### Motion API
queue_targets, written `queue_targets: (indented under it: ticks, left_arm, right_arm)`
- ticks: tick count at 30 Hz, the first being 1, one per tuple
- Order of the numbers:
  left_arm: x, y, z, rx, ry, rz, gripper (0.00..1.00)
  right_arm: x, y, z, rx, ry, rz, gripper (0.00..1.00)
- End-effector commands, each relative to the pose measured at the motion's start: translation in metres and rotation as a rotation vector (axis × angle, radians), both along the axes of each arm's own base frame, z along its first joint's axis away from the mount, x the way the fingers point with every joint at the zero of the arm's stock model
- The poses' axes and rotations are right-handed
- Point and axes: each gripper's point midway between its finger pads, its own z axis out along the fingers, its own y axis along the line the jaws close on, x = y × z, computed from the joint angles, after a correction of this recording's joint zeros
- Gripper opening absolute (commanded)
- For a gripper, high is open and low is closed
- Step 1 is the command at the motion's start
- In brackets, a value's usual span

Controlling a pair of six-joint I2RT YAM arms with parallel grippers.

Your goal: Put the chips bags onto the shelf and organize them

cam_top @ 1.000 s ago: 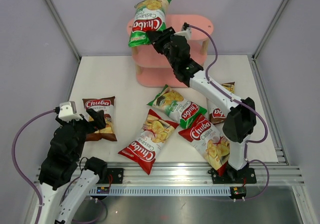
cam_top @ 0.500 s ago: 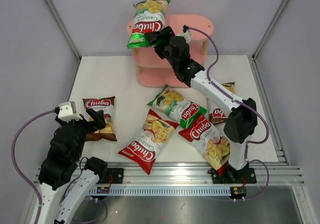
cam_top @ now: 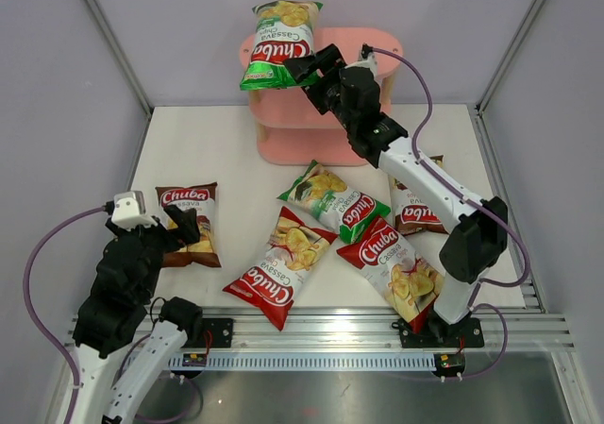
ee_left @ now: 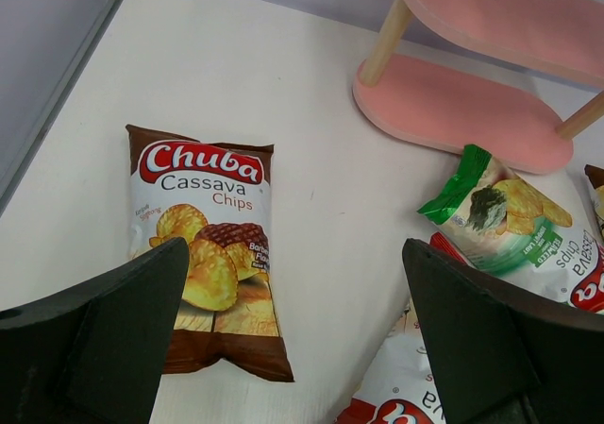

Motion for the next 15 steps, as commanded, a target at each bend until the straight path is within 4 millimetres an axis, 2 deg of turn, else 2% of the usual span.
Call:
queue_targets:
  ticks: [1, 6, 10, 11, 12, 13, 14, 15]
  left_arm:
    - [0.007, -0.016, 0.006, -0.005, 0.007, -0.073, 0.99]
    - [0.021, -0.05, -0.005, -0.095, 0.099, -0.177, 0.99]
    - [0.044, -0.067, -0.018, -0.227, 0.165, -0.148, 0.99]
    - [0.047, -0.072, -0.019, -0.249, 0.173, -0.153, 0.99]
    - [0.053, -0.078, -0.021, -0.276, 0.166, -0.166, 0.99]
    - [0.056, -0.088, -0.023, -0.321, 0.179, -0.19, 0.99]
    - [0.062, -0.095, -0.03, -0.346, 0.2, -0.201, 0.99]
    - [0.069, -0.103, -0.033, -0.382, 0.192, -0.215, 0.99]
  right_arm:
    - [-0.024, -0.013, 0.042, 0.015, -0.105, 0.053, 0.99]
    - [-0.046, -0.034, 0.035, -0.008, -0.097, 0.08, 1.0]
    - [-0.065, -0.061, 0.031, -0.048, -0.112, 0.052, 1.0]
    - [-0.068, -0.065, 0.019, -0.071, -0.094, 0.053, 0.99]
    - [-0.08, -0.076, 0.031, -0.074, -0.119, 0.051, 0.99]
    - [-0.085, -0.081, 0.028, -0.11, -0.127, 0.048, 1.0]
    - [-0.09, -0.086, 0.014, -0.148, -0.093, 0.045, 0.99]
    - [-0.102, -0.098, 0.018, -0.16, -0.095, 0.022, 0.99]
